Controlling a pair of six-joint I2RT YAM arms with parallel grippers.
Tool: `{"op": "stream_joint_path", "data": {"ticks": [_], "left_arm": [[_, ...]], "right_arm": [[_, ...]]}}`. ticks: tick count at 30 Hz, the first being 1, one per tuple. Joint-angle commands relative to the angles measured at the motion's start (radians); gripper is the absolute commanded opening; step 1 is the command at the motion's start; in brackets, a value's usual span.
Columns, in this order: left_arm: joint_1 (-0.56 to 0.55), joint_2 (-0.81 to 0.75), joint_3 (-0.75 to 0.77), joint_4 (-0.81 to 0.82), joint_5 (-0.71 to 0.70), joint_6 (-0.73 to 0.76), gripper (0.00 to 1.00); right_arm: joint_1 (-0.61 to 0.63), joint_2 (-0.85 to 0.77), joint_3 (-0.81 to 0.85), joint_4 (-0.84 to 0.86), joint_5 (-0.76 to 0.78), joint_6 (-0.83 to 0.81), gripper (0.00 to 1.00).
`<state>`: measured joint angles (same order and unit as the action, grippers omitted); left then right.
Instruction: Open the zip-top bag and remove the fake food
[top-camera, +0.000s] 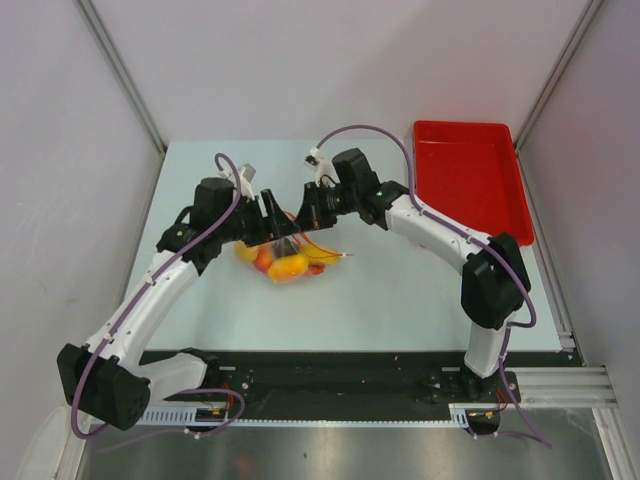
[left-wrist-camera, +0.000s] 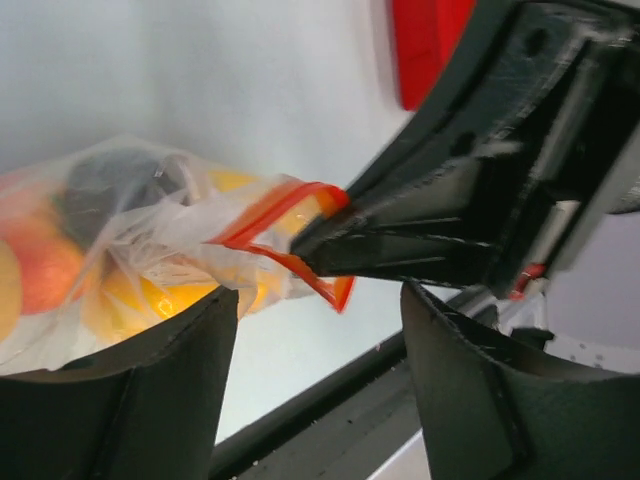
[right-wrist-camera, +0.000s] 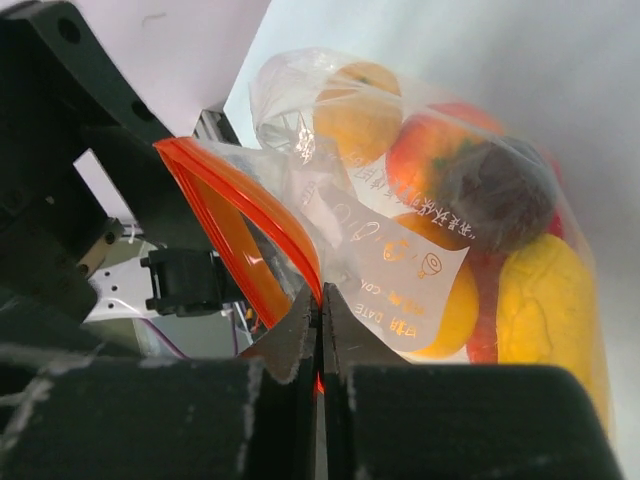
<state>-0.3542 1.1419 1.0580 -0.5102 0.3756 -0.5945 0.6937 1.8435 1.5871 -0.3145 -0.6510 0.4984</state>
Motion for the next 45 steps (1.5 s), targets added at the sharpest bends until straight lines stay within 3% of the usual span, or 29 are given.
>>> {"op": "stream_joint_path", "data": {"ticks": [1,3,7,10,13,15,17,18,20,21,22,25,34,38,44,45], "left_arm": [[-0.011,-0.013,0.008,-0.051,-0.132,-0.111,0.65],[-0.019,-0.011,0.019,-0.077,-0.176,-0.123,0.55],[-0.032,-0.031,0.025,-0.091,-0.228,-0.151,0.46],[-0.032,-0.025,0.022,-0.085,-0.239,-0.156,0.49],[-0.032,-0.007,0.027,-0.056,-0.234,-0.151,0.65],[-0.032,0.024,0.04,-0.057,-0.241,-0.136,0.63],[-0.032,0.048,0.059,-0.068,-0.244,-0.101,0.48],[-0.032,0.071,0.066,-0.076,-0.241,-0.087,0.32],[-0.032,0.093,0.095,-0.097,-0.228,-0.044,0.19],[-0.032,0.107,0.108,-0.112,-0.23,-0.024,0.03],[-0.032,0.107,0.129,-0.129,-0.233,-0.018,0.0],[-0.032,0.081,0.158,-0.174,-0.227,0.016,0.0],[-0.032,0.03,0.29,-0.344,-0.161,0.087,0.0],[-0.032,0.053,0.333,-0.379,-0.155,0.13,0.0],[-0.032,0.113,0.356,-0.268,0.083,0.142,0.0],[-0.032,0.152,0.368,-0.272,0.095,0.142,0.0]], "right_arm": [[0.021,-0.078,0.002,0.094,0.036,0.077,0.0],[0.03,-0.09,0.001,0.094,0.06,0.078,0.0],[0.044,-0.104,0.001,0.095,0.088,0.084,0.0],[0.052,-0.113,0.002,0.097,0.083,0.085,0.0],[0.069,-0.121,0.004,0.083,0.079,0.075,0.0],[0.076,-0.128,-0.01,0.071,0.089,0.062,0.0],[0.078,-0.147,-0.028,0.069,0.103,0.051,0.0],[0.075,-0.151,-0.045,0.069,0.105,0.052,0.0],[0.066,-0.164,-0.059,0.069,0.103,0.051,0.0],[0.06,-0.168,-0.073,0.069,0.103,0.048,0.0],[0.055,-0.179,-0.078,0.065,0.105,0.043,0.0],[0.026,-0.188,-0.09,0.045,0.113,0.016,0.01],[-0.068,-0.208,-0.116,-0.155,0.342,-0.268,0.01],[-0.079,-0.221,-0.142,-0.169,0.393,-0.278,0.03],[-0.066,-0.23,-0.134,-0.187,0.398,-0.297,0.18],[-0.069,-0.231,-0.131,-0.205,0.405,-0.3,0.24]]}}
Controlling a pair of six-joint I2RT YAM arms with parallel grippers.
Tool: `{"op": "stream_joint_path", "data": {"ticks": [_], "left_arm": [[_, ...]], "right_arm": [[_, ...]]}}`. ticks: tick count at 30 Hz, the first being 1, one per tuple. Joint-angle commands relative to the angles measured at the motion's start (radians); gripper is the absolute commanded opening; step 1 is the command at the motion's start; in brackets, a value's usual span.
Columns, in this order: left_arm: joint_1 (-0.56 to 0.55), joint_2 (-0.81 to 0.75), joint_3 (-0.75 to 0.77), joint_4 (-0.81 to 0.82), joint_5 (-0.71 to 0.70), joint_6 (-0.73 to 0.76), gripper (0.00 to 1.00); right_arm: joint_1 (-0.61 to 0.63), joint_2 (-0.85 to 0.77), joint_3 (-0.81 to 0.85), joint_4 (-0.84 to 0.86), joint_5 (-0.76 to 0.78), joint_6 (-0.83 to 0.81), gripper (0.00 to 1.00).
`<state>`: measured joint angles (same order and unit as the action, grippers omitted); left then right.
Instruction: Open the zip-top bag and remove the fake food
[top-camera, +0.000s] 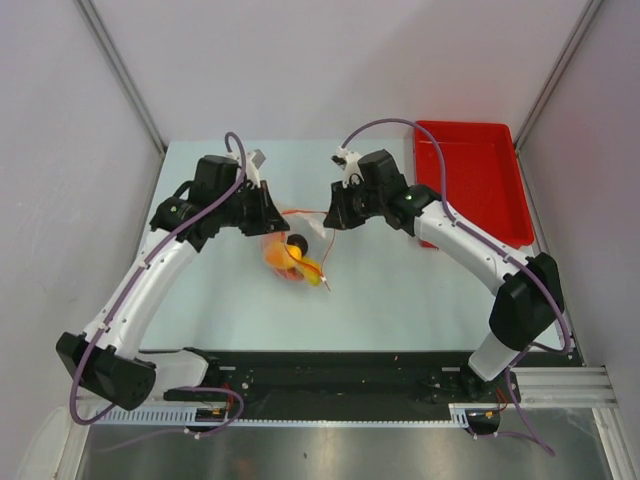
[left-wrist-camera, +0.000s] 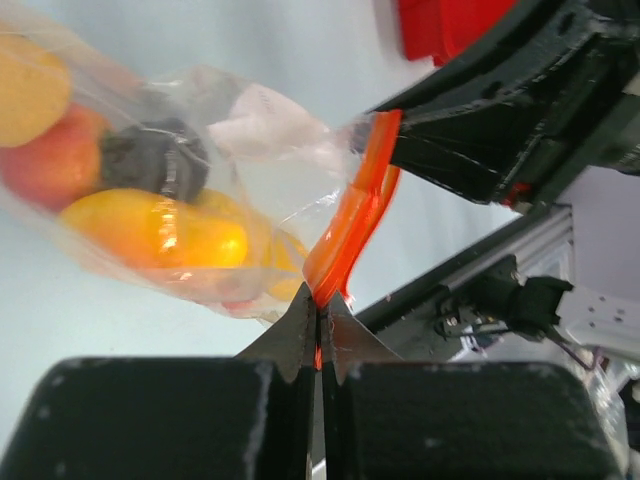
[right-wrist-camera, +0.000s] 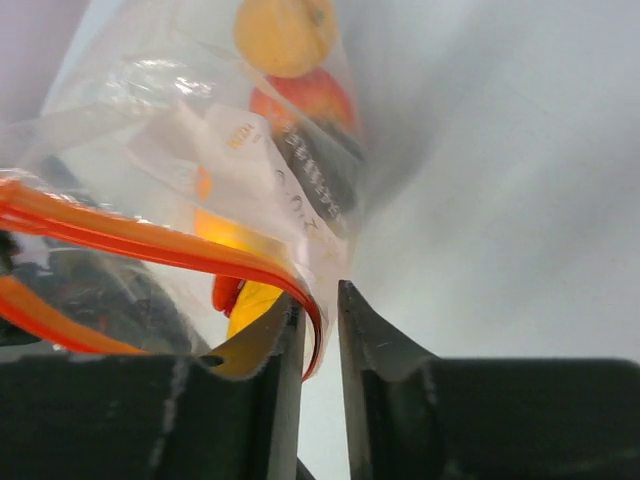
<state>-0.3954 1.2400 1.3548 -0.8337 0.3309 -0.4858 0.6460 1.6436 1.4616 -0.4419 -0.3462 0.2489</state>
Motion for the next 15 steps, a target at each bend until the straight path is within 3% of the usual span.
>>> {"op": "stream_joint_path", "data": {"ticks": [1,8,12,15], "left_arm": [[0.009,0.074,0.107,0.027,0.14,0.03,0.0],[0.01,0.148,0.121,0.097,0.152,-0.034,0.0],[0.009,0.165,0.118,0.116,0.163,-0.042,0.0],[0.009,0.167,0.119,0.127,0.163,-0.039,0.0]], "right_arm": [[-0.022,-0.04,-0.006,-0.086,0.105,-0.057,0.27],[-0.006,-0.128,0.051,-0.141,0.119,-0.068,0.47],[0.027,-0.165,0.091,-0.173,0.141,-0.05,0.46],[0.059,-0.189,0.043,-0.098,0.101,-0.005,0.38]]}}
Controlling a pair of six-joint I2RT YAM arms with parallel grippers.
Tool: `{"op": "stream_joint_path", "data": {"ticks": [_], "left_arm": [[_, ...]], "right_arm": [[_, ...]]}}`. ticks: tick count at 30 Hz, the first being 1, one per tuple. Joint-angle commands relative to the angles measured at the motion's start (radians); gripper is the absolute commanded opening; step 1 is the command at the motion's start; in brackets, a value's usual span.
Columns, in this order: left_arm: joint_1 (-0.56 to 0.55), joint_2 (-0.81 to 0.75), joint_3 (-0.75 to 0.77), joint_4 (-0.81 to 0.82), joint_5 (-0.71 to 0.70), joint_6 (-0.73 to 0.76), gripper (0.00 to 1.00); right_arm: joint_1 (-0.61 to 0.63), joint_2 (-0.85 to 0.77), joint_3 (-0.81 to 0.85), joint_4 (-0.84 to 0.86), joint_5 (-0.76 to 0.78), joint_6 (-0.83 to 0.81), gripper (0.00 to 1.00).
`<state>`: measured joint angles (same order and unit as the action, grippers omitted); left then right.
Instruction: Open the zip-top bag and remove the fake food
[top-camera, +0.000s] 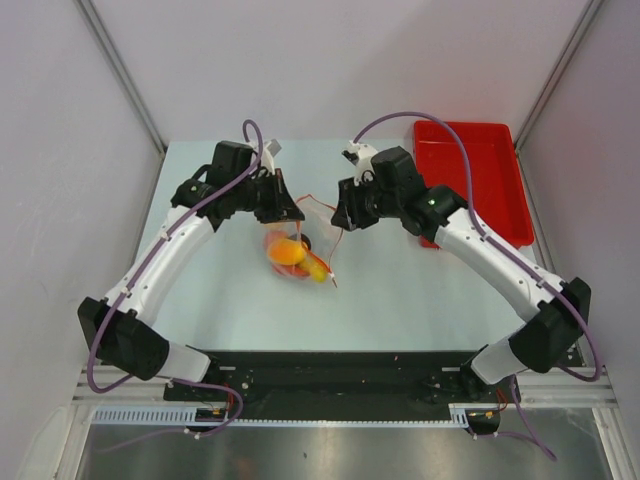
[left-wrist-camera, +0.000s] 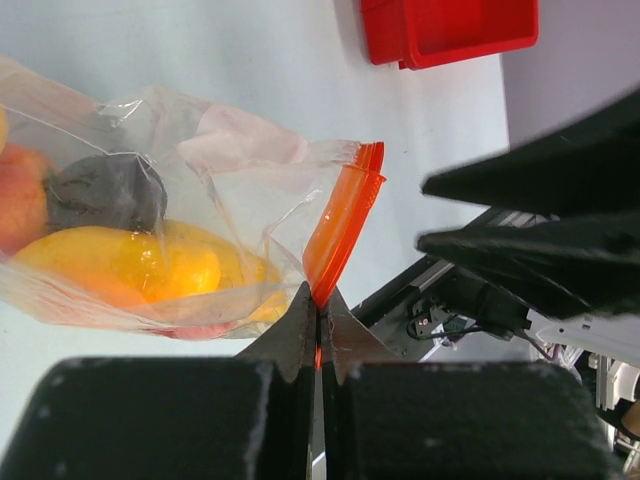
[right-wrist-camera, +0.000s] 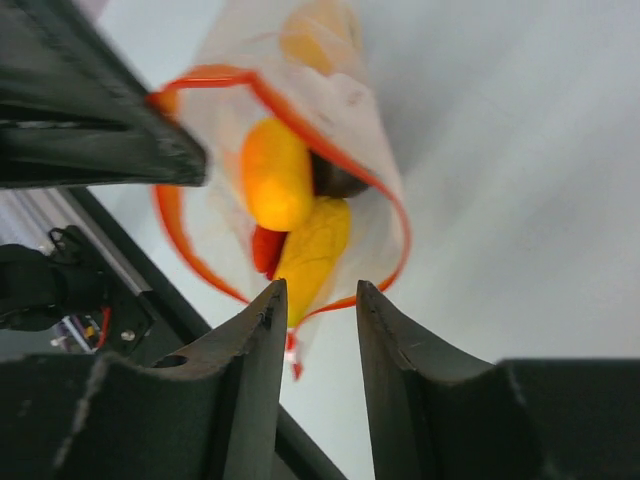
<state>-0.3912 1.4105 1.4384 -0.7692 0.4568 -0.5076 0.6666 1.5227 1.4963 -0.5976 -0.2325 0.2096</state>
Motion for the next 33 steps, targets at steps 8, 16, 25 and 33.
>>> {"op": "stream_joint_path", "data": {"ticks": [8,16,25,33], "left_arm": [[0.005,-0.025,0.03,0.047,0.045,-0.002,0.0],[0.005,-0.064,-0.041,0.119,0.069,-0.049,0.0],[0.005,-0.064,-0.111,0.254,0.121,-0.154,0.0],[-0.012,-0.053,-0.131,0.284,0.14,-0.177,0.0]], "right_arm": [[0.07,0.04,-0.077,0.261,-0.137,0.125,0.2],[0.056,0.145,-0.119,0.349,-0.189,0.08,0.25],[0.062,0.172,-0.263,0.573,-0.245,0.169,0.51],[0.067,0.229,-0.289,0.627,-0.209,0.122,0.71]]}}
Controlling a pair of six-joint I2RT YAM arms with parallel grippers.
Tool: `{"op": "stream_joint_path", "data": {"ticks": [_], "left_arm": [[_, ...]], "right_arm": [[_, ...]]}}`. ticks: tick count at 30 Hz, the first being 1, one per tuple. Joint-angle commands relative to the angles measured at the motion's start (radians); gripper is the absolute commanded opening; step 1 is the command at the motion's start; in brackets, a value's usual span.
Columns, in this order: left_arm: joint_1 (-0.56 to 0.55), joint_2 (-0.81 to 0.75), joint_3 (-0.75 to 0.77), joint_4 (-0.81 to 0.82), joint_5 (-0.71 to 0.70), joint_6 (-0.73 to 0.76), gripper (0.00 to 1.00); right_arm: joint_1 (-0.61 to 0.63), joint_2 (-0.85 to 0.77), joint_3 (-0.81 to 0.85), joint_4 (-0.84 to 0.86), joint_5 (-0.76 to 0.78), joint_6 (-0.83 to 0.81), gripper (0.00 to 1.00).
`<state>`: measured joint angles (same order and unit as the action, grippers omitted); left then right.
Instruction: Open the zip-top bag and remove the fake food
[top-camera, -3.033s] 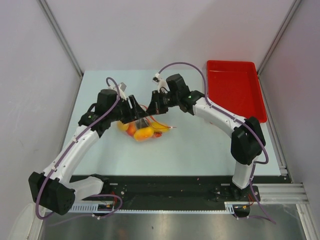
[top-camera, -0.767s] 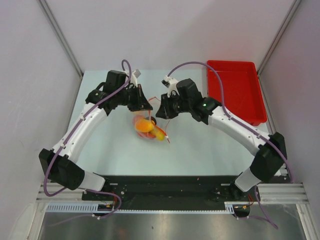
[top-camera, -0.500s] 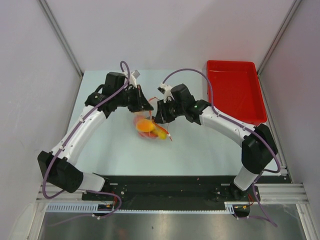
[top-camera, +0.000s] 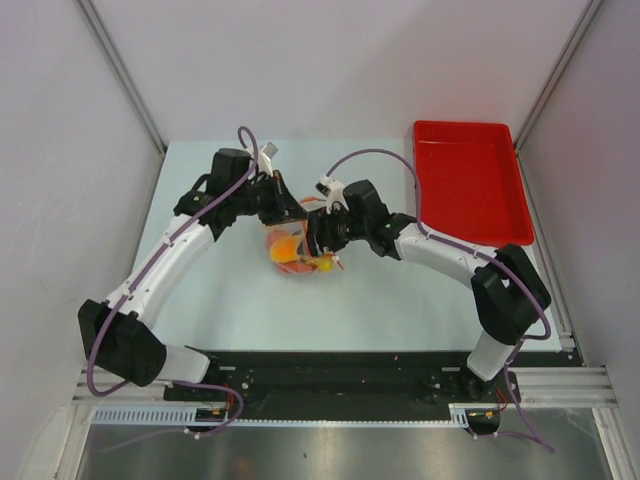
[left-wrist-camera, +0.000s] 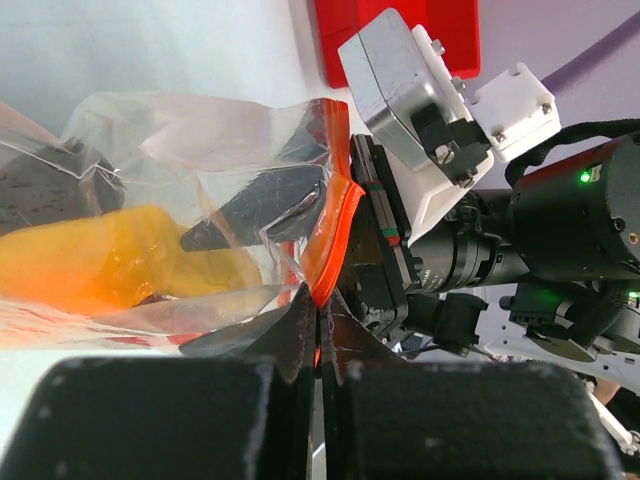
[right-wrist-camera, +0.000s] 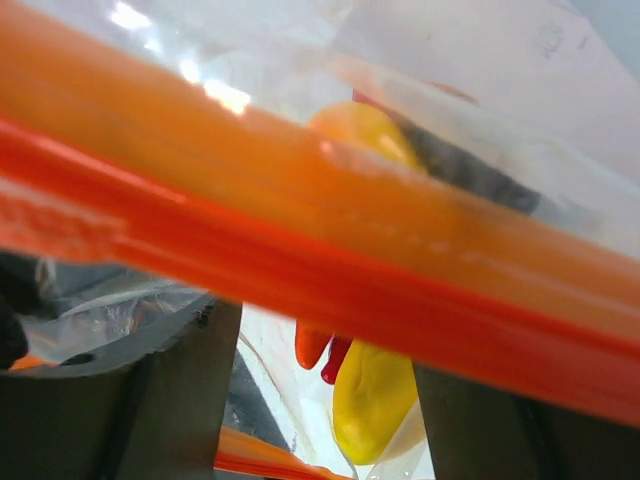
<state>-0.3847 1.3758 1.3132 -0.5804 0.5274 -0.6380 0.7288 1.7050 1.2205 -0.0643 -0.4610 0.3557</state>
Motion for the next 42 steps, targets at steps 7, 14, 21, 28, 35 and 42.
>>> {"op": "stream_joint_path", "data": {"ticks": [7,14,21,28,35,42], "left_arm": [[-0.055,-0.011,-0.005,0.099,0.062,-0.058,0.0],[-0.079,0.005,-0.005,0.111,0.057,-0.068,0.0],[-0.111,0.016,-0.003,0.114,0.033,-0.078,0.0],[-0.12,0.006,0.0,0.041,-0.058,-0.046,0.0],[-0.138,0.068,0.165,-0.133,-0.247,0.112,0.0],[-0.16,0.153,0.241,-0.144,-0.247,0.178,0.0]], "right_arm": [[-0.002,0.085,0.002,0.101,0.071,0.014,1.0],[-0.002,0.154,0.056,0.07,0.157,0.035,1.0],[-0.009,0.185,0.05,0.092,0.24,0.094,1.0],[-0.052,0.153,-0.012,0.15,0.234,0.169,1.0],[-0.058,0.096,-0.024,0.094,0.249,0.031,0.81],[-0.057,0.056,-0.047,-0.057,0.197,-0.13,0.64]]}}
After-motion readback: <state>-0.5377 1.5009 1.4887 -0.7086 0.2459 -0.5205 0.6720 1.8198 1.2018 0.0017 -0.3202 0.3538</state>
